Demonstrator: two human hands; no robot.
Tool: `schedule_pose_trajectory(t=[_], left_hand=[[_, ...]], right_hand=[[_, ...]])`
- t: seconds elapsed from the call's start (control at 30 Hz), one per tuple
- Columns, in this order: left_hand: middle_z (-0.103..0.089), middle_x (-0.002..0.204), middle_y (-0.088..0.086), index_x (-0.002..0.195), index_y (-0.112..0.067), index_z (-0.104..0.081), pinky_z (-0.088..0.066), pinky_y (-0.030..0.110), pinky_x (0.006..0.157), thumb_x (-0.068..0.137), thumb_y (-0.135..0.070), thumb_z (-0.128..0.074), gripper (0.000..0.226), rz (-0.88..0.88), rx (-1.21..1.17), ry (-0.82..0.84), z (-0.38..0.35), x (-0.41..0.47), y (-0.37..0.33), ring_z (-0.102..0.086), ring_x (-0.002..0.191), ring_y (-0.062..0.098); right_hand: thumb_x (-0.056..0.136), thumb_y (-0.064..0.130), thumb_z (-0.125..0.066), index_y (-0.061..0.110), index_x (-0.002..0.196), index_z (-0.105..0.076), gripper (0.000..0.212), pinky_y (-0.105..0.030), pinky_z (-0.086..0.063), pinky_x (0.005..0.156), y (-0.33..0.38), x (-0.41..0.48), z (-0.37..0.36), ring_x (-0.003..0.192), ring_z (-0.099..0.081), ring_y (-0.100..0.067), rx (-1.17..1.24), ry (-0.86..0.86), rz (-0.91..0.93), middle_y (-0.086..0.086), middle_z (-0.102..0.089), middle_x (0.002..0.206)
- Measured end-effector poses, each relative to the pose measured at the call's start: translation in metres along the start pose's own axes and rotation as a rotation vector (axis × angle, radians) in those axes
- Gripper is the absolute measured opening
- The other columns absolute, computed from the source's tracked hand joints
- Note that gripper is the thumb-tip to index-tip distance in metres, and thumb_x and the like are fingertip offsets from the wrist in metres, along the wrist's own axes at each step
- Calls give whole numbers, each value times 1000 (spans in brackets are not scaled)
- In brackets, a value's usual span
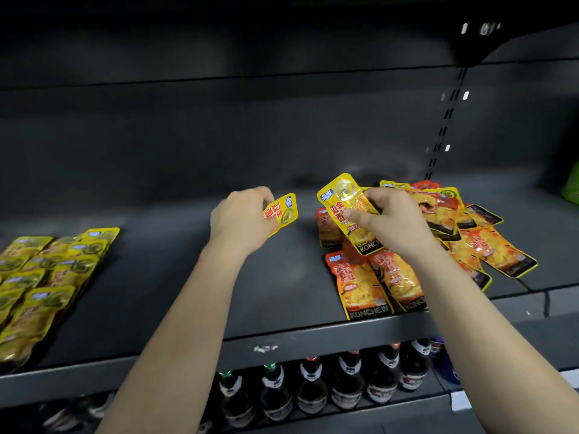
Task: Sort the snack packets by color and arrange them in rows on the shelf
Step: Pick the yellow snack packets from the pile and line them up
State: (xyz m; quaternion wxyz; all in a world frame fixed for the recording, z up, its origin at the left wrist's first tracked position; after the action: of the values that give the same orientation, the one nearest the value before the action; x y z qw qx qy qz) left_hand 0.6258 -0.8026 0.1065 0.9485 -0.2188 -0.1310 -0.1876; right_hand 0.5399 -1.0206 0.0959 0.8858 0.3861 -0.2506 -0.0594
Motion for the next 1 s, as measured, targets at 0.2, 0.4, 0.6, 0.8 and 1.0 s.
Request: schedule_pose_trajectory(t=[0.2, 0.4, 0.6, 0.8, 1.0], left_hand=[[-68, 94, -6, 97, -27, -61, -39, 28, 66, 78, -20, -63, 20, 57, 23, -84, 42, -11, 71, -59, 88, 25], [-68, 90, -5, 94, -28, -61, -38, 29, 64, 78, -20, -63, 19, 113, 44, -116, 80, -30, 158, -59, 89, 26], [-69, 90, -3, 94, -28, -62, -47, 35, 69, 75, -21, -64, 20, 174, 39, -152, 118, -46, 236, -61, 91, 29], [-68, 92, -3, 96, -25, -63, -41, 31, 67, 78, -20, -64, 19, 189, 55, -168, 143, -57, 293, -59, 94, 27], [-68, 89, -5, 101, -25, -63, -37, 30, 65, 80, -20, -63, 22, 149, 37, -150, 145, -55, 326, -59, 90, 25]], right_hand=[[81, 34, -75, 8, 71, -62, 30, -31, -40, 56, 43, 8, -57, 56, -53, -16, 40, 61, 17, -12, -63, 66], [80, 32, -76, 19, 72, -63, 20, -24, -43, 57, 97, 11, -135, 62, -59, -10, 41, 145, 9, 4, -65, 66], [81, 31, -75, 15, 77, -66, 19, -25, -42, 59, 147, 6, -208, 65, -58, -11, 35, 219, 33, 2, -66, 71], [81, 32, -76, 15, 79, -67, 18, -26, -45, 62, 185, 2, -265, 73, -64, -16, 43, 249, 35, 1, -69, 76], [79, 30, -76, 15, 79, -67, 17, -31, -50, 67, 201, -3, -298, 77, -66, -20, 27, 228, -4, -2, -70, 77]])
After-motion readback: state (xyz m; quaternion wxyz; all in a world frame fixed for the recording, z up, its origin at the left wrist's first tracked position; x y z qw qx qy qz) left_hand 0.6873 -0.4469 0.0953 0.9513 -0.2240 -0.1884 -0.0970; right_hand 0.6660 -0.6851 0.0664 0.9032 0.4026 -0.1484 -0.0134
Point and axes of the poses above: each hand's wrist, its own x-axis towards the middle knuckle, its own z-axis out of the back of the hand, y = z × x, the point moved 8 cm from there along x, towards the middle knuckle
